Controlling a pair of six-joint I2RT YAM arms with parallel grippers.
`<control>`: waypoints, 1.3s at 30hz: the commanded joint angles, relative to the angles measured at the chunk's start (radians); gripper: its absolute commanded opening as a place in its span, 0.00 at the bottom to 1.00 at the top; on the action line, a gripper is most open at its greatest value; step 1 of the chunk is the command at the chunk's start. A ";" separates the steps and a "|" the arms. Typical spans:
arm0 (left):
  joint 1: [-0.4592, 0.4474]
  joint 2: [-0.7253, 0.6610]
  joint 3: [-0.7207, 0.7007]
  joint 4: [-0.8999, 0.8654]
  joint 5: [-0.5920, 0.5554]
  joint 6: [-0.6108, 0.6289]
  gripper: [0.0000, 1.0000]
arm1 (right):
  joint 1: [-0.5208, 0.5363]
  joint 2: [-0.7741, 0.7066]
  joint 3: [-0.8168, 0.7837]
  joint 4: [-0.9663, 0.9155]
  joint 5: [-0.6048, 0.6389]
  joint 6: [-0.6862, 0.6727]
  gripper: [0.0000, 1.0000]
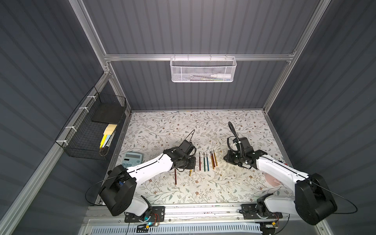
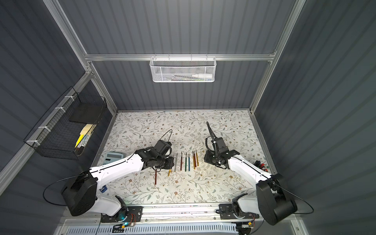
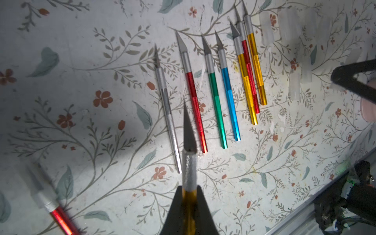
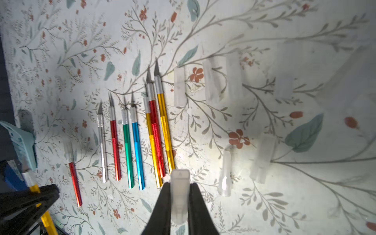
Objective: Remove protective caps from carving knives
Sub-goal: Place the protective sleeve at the center of the board.
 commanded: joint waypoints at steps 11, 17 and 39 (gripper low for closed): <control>0.016 -0.028 -0.011 -0.004 -0.029 0.015 0.00 | 0.080 0.169 0.076 -0.048 0.111 0.018 0.14; 0.017 -0.023 -0.021 0.007 -0.038 0.012 0.00 | 0.084 0.203 0.098 -0.067 0.138 0.019 0.15; 0.019 0.004 -0.013 0.050 -0.015 0.007 0.00 | 0.100 0.229 0.123 -0.113 0.196 0.012 0.25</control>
